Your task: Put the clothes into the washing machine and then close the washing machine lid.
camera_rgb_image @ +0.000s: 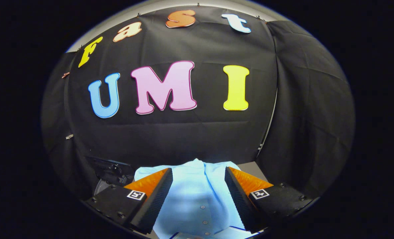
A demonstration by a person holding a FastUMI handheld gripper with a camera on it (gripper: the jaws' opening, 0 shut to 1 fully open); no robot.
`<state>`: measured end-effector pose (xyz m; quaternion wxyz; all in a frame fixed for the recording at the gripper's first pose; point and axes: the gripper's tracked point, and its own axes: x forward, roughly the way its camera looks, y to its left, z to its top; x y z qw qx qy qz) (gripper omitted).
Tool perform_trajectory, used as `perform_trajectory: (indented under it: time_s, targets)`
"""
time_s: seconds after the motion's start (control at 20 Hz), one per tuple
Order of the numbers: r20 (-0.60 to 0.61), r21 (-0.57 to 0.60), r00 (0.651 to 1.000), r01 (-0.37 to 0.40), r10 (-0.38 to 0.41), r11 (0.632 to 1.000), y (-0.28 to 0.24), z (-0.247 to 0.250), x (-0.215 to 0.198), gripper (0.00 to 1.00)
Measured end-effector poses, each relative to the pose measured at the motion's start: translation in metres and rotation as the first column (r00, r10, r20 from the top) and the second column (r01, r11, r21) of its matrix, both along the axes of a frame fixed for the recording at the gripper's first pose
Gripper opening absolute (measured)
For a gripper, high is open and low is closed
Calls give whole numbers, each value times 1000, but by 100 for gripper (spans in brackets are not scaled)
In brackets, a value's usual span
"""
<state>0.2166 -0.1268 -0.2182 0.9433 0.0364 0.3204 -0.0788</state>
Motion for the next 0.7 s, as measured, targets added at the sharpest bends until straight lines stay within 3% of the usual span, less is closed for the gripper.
perform_trajectory:
  time_s: [0.7]
  targets:
    - [-245,48,970,7,5,999,-4,-94,0,100]
